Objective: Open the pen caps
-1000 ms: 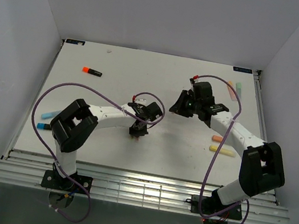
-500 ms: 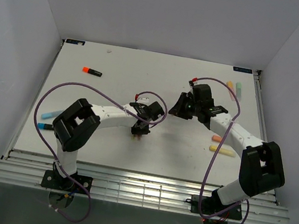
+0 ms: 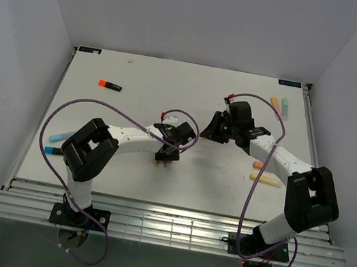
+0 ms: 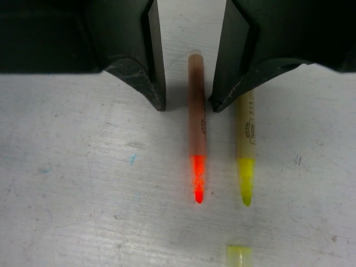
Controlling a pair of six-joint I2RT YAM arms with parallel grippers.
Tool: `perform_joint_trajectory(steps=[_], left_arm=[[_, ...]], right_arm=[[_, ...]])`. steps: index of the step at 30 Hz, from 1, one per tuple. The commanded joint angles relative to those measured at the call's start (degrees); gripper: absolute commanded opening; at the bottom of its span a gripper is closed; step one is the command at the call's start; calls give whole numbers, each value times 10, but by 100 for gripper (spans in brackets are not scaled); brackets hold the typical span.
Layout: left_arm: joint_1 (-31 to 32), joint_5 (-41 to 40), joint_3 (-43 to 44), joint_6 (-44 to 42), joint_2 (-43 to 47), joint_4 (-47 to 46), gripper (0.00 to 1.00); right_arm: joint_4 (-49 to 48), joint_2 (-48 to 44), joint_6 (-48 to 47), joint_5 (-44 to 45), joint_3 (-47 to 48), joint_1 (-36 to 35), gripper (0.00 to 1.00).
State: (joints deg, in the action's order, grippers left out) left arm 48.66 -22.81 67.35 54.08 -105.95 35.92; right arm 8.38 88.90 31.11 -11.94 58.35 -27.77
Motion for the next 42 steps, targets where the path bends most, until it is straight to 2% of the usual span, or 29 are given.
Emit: perform_joint_trajectory(steps=[1,9,14,17,22,25,26,27,28,30,32,38,42], left_arm=[[-1,-16,-21,5,19,32,50],[2,-46,-7,6,120,74,56],[2,-47,50,-49,217,71,61],[2,-37,95,-94,245,64,64],[-10,-110,111,-79,282,135,65],[-70,-95,38,-60,283,159,60],[-97,-87,7,-51,290,152,47],[-108,-78,-59,-51,299,137,40],[-119,-81,-89,-51,317,109,32],[-134,-101,-146,-46,323,96,14],[-157,-116,-165,-36,319,96,2],[-182,-111,-201,-39,266,56,0],[-187,-95,-240,-80,259,-35,0]], right_arm=[[-18,13,-5,-3,23,1,8],[-14,36,-14,0,53,1,8],[-10,84,-19,-5,93,-4,8],[-6,117,-20,-2,129,-17,8],[15,189,-23,3,206,-55,8],[23,214,-13,1,243,-74,8],[23,217,-12,4,248,-80,8],[18,218,-11,5,249,-83,8],[18,219,-9,3,249,-84,8],[14,219,-7,2,245,-84,8],[11,215,-9,1,240,-84,8],[1,213,-12,-2,219,-84,8],[-1,219,-17,-8,222,-86,8]])
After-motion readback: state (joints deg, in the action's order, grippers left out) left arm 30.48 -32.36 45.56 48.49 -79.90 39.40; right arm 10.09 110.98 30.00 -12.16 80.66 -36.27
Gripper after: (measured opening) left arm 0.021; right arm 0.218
